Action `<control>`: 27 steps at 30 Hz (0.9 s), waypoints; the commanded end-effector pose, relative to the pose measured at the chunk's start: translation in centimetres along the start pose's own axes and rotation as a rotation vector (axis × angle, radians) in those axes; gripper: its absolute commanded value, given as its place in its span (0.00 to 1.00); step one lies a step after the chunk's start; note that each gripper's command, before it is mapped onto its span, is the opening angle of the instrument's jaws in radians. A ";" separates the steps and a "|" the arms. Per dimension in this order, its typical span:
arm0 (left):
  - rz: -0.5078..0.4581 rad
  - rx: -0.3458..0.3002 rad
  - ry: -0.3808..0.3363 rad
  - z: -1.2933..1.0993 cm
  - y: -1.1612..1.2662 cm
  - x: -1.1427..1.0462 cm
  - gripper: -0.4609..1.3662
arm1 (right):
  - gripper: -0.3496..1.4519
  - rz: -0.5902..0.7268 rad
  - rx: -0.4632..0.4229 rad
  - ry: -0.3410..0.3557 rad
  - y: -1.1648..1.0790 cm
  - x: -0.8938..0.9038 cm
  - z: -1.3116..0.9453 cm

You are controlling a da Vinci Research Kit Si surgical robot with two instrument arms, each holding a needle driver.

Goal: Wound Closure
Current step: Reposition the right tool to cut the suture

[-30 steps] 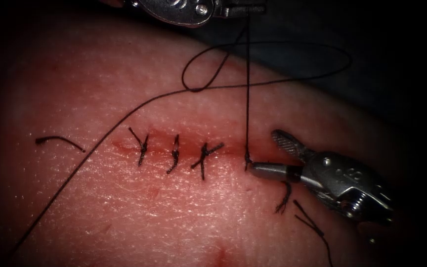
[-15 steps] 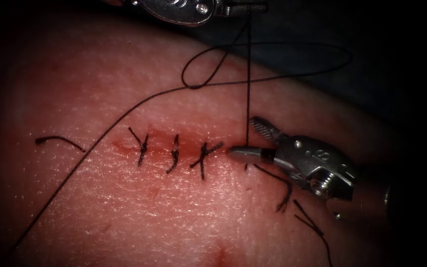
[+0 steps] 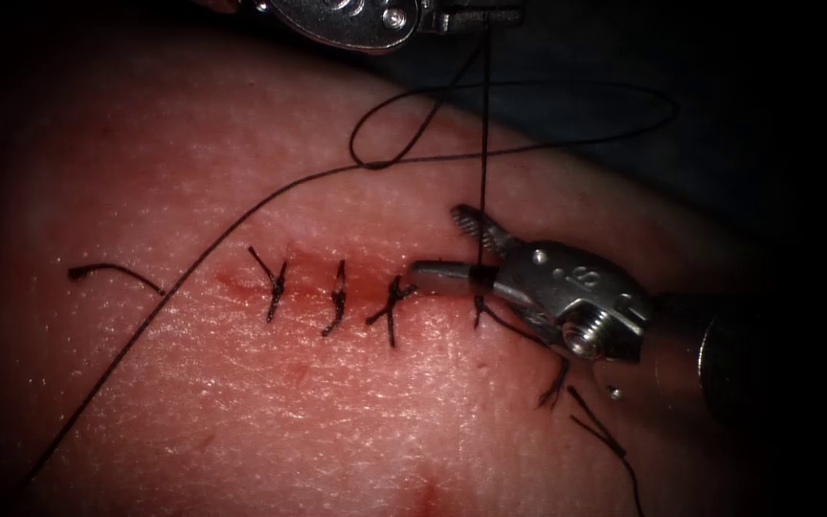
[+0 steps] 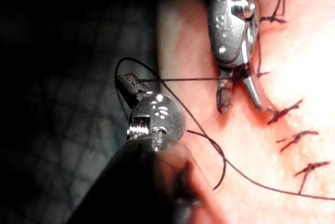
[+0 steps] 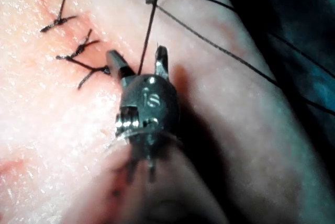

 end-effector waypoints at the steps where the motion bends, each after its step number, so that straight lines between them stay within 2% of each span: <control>1: -0.001 -0.001 0.000 0.00 0.00 0.00 0.06 | 0.64 0.000 0.001 0.000 -0.01 0.00 0.01; 16: -0.004 0.001 0.009 0.00 0.00 0.08 0.06 | 0.63 -0.003 0.005 0.006 -0.08 -0.04 0.14; 20: -0.004 0.000 0.009 -0.01 0.00 0.09 0.06 | 0.59 -0.003 0.005 0.008 -0.09 -0.04 0.18; 23: -0.004 0.000 0.009 -0.01 0.00 0.10 0.06 | 0.49 -0.002 0.003 0.008 -0.09 -0.04 0.20; 24: -0.004 0.000 0.009 -0.01 0.00 0.10 0.06 | 0.39 -0.002 0.002 0.008 -0.09 -0.03 0.20; 25: -0.004 0.003 0.010 -0.01 0.00 0.10 0.06 | 0.24 -0.002 0.002 0.008 -0.09 -0.03 0.21; 26: -0.004 0.003 0.010 -0.01 0.00 0.10 0.06 | 0.00 -0.002 0.003 0.008 -0.09 -0.03 0.21; 27: -0.004 0.001 0.013 -0.01 0.00 0.10 0.06 | 0.00 -0.002 0.005 0.008 -0.09 -0.03 0.21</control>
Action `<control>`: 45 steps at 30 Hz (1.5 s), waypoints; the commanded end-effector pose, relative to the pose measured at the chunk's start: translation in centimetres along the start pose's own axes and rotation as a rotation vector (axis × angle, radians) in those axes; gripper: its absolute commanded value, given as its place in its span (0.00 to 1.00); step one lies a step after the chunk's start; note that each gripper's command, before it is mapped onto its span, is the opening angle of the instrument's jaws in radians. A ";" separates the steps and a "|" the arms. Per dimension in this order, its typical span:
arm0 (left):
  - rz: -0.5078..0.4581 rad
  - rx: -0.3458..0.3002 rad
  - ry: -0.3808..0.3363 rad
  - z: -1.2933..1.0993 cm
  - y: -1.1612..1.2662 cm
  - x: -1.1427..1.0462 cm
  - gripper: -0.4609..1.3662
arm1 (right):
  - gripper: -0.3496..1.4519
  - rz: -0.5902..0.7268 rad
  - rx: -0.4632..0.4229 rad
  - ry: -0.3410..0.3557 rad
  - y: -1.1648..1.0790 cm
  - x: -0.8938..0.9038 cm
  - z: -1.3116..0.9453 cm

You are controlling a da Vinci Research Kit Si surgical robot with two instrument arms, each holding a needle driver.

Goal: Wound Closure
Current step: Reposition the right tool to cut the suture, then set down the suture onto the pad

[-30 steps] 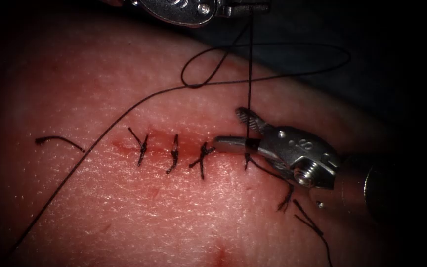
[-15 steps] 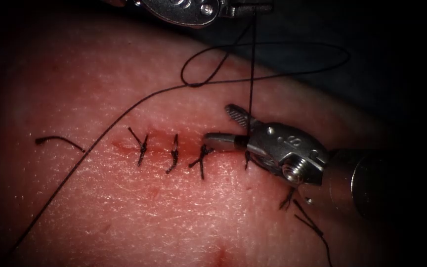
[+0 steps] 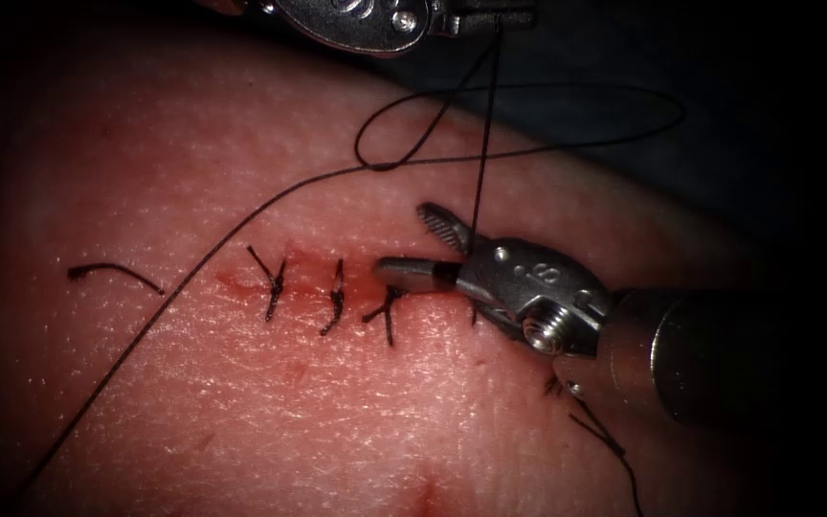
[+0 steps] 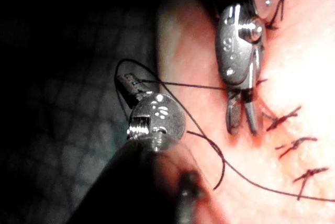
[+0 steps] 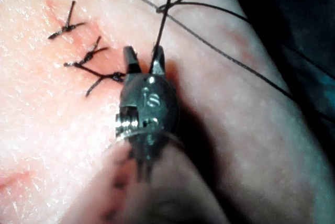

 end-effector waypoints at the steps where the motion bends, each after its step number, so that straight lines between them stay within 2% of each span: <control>1: 0.000 -0.001 0.001 0.00 0.00 0.00 0.06 | 0.00 0.000 -0.007 0.000 0.00 0.00 0.00; 10: -0.001 -0.001 0.005 -0.02 -0.02 -0.01 0.06 | 0.00 -0.048 -0.028 -0.001 0.05 0.00 -0.02; 13: -0.001 -0.002 0.006 -0.03 -0.03 -0.03 0.06 | 0.00 -0.050 0.002 0.002 0.03 -0.02 -0.07; 15: -0.001 -0.004 0.010 -0.03 -0.03 -0.04 0.06 | 0.19 -0.053 0.010 0.002 0.02 -0.04 -0.14; 16: 0.000 -0.004 0.010 -0.04 -0.04 -0.05 0.06 | 0.41 -0.054 0.015 0.001 0.02 -0.05 -0.18; 17: 0.000 -0.005 0.011 -0.04 -0.04 -0.06 0.06 | 0.57 -0.055 0.019 0.001 0.02 -0.05 -0.22; 18: 0.000 -0.005 0.011 -0.04 -0.04 -0.06 0.06 | 0.64 -0.055 0.021 0.000 0.03 -0.05 -0.24; 19: -0.006 -0.004 0.009 -0.04 -0.04 -0.07 0.06 | 0.76 -0.055 0.032 -0.001 0.04 -0.05 -0.31; 22: -0.006 -0.004 0.009 -0.04 -0.05 -0.08 0.06 | 0.83 -0.057 0.055 -0.004 0.09 -0.03 -0.46; 25: -0.006 -0.002 0.007 -0.02 -0.05 -0.10 0.06 | 0.84 -0.076 0.072 -0.008 0.15 -0.03 -0.64; 34: 0.003 0.011 -0.006 0.20 0.04 -0.20 0.06 | 0.83 -0.113 0.001 -0.042 0.50 -0.08 -1.39; 39: 0.013 0.022 -0.016 0.48 0.20 -0.18 0.06 | 0.81 -0.115 -0.046 -0.063 0.76 -0.11 -1.85; 45: 0.024 0.018 -0.011 0.84 0.39 -0.12 0.06 | 0.80 -0.115 -0.090 -0.084 0.90 -0.14 -2.20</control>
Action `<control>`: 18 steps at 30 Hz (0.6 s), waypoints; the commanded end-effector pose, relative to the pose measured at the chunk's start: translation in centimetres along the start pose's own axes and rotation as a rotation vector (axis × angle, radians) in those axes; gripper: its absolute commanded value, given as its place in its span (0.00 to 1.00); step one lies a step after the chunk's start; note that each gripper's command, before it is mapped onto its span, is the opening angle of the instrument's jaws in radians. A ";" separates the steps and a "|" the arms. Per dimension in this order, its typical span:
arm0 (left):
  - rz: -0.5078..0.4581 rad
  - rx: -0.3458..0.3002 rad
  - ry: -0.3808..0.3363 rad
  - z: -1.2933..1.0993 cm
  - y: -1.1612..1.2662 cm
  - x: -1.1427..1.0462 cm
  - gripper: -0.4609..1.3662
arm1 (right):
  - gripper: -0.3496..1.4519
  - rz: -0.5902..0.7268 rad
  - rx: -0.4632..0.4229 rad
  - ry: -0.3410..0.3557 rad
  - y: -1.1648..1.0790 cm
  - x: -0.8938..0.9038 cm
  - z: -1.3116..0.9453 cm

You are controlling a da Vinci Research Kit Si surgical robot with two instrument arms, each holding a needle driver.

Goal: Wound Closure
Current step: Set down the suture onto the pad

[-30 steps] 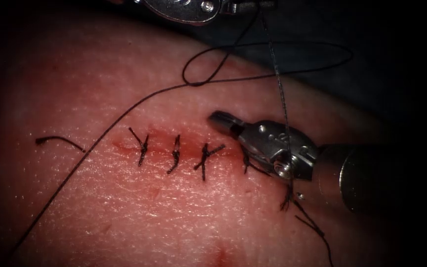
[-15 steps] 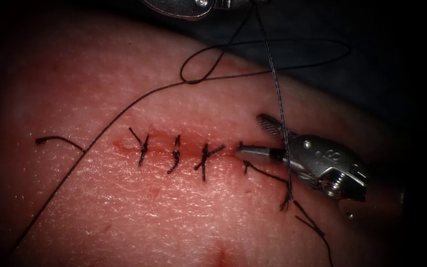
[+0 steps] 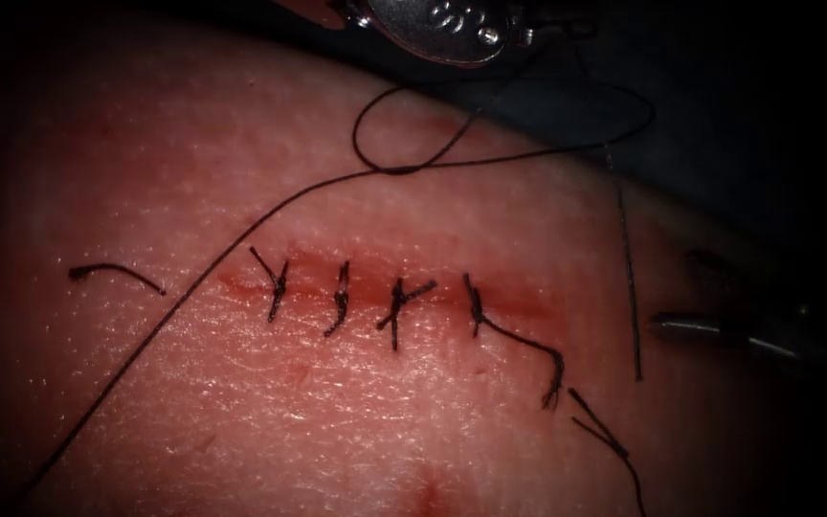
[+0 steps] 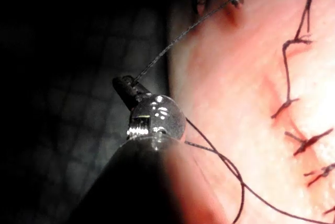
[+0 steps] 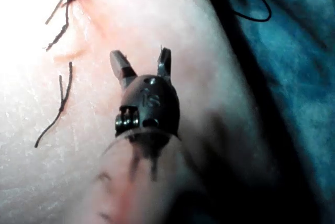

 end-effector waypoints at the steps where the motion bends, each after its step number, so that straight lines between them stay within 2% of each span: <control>1: 0.006 -0.015 0.001 0.10 0.05 0.00 0.06 | 0.80 0.005 -0.012 -0.006 0.02 -0.01 -0.07; 5: 0.023 -0.038 0.012 0.35 0.17 -0.04 0.06 | 0.80 0.008 -0.029 -0.018 0.07 -0.04 -0.26; 6: 0.027 -0.058 0.011 0.47 0.25 -0.09 0.06 | 0.79 0.008 -0.039 -0.028 0.08 -0.04 -0.36; 9: 0.024 -0.087 0.014 0.57 0.36 -0.18 0.06 | 0.79 0.014 -0.048 -0.018 0.09 -0.04 -0.45; 10: 0.008 -0.103 0.022 0.65 0.46 -0.28 0.06 | 0.79 0.018 -0.053 -0.009 0.09 -0.04 -0.50; 13: -0.048 -0.128 0.042 0.75 0.60 -0.43 0.06 | 0.79 0.022 -0.056 0.000 0.09 -0.03 -0.55; 14: -0.093 -0.154 0.077 0.80 0.70 -0.53 0.06 | 0.79 0.023 -0.056 -0.001 0.10 -0.03 -0.58; 18: -0.260 -0.230 0.142 0.94 0.91 -0.74 0.06 | 0.78 0.022 -0.055 -0.002 0.11 -0.03 -0.60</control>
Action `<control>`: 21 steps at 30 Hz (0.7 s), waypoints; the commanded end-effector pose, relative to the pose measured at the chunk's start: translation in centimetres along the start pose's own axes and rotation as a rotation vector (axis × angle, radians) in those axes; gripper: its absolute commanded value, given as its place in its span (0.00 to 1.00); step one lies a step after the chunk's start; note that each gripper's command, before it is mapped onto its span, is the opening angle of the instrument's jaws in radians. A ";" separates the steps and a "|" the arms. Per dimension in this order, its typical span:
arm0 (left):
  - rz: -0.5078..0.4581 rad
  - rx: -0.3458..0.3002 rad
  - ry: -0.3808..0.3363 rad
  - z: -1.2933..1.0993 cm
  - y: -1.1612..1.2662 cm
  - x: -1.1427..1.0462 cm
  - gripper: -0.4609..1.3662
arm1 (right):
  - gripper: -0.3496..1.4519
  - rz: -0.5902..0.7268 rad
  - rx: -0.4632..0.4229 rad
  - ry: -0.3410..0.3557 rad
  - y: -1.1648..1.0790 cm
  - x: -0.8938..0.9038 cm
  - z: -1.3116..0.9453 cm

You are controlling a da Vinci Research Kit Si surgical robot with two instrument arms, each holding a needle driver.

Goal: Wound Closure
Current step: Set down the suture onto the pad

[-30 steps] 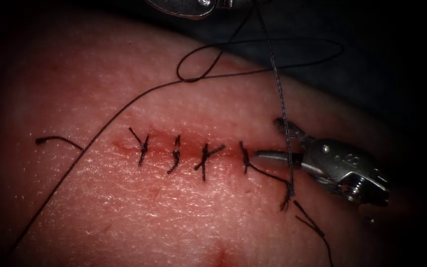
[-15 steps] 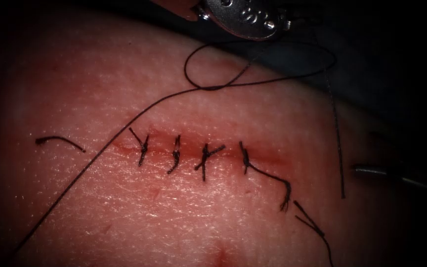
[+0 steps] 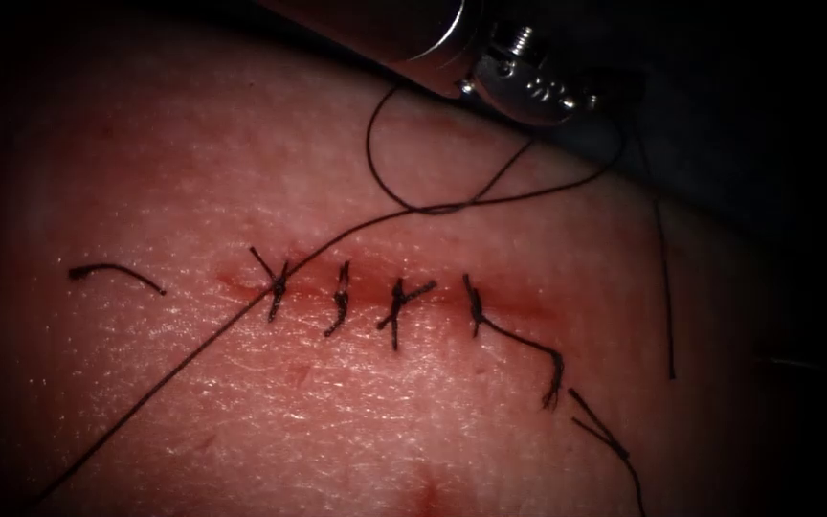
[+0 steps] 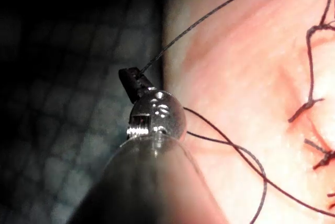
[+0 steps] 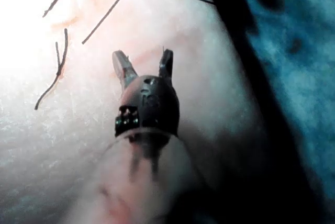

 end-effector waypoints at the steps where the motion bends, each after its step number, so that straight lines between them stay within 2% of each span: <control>1: -0.032 -0.026 0.013 0.00 0.03 -0.03 0.06 | 0.78 0.000 0.002 0.001 0.00 0.00 0.01; 3: -0.154 -0.082 0.049 0.11 0.11 -0.13 0.06 | 0.78 0.000 0.001 0.001 0.00 -0.01 0.03; 8: -0.321 -0.145 0.073 0.31 0.27 -0.15 0.06 | 0.78 0.001 -0.002 0.001 -0.01 0.00 0.05; 10: -0.370 -0.151 0.071 0.40 0.34 -0.15 0.27 | 0.77 0.001 0.000 0.002 -0.03 0.00 0.06; 11: -0.410 -0.155 0.069 0.47 0.40 -0.15 0.49 | 0.78 0.001 0.002 0.004 -0.04 0.00 0.07; 15: -0.436 -0.168 0.070 0.59 0.47 -0.14 0.86 | 0.77 0.002 0.004 0.006 -0.08 0.00 0.09; 19: -0.446 -0.174 0.072 0.61 0.47 -0.12 0.90 | 0.77 0.003 0.011 0.010 -0.14 0.01 0.13; 21: -0.461 -0.206 0.083 0.57 0.47 -0.12 0.94 | 0.77 0.004 0.014 0.011 -0.16 0.02 0.15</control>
